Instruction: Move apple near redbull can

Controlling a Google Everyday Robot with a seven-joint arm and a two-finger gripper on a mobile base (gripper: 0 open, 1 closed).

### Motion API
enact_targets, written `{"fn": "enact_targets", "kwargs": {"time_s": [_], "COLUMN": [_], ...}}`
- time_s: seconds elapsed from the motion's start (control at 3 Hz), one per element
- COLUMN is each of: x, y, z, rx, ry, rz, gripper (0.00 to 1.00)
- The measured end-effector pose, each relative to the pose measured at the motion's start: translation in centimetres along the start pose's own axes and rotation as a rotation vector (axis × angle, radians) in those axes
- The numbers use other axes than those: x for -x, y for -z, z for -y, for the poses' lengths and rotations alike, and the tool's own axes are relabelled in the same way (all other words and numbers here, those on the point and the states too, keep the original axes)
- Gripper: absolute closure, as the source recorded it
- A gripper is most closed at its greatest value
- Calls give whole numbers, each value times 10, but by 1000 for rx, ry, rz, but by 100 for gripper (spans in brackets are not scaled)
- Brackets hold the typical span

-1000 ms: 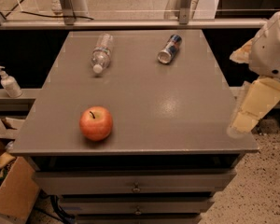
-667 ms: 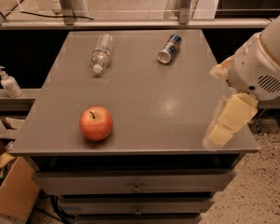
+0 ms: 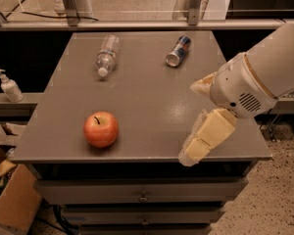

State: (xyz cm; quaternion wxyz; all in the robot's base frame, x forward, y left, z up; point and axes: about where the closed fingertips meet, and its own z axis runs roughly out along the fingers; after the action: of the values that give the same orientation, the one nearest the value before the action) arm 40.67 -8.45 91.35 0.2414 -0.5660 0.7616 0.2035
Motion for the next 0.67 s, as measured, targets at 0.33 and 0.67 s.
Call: {"fn": "enact_targets", "kwargs": {"time_s": [0.33, 0.67], "x": [-1, -1], "y": [0, -2], "z": [0, 0], "rx": [-3, -32], "ry": [2, 10], "rz": [-5, 39], "gripper": [0, 0]}}
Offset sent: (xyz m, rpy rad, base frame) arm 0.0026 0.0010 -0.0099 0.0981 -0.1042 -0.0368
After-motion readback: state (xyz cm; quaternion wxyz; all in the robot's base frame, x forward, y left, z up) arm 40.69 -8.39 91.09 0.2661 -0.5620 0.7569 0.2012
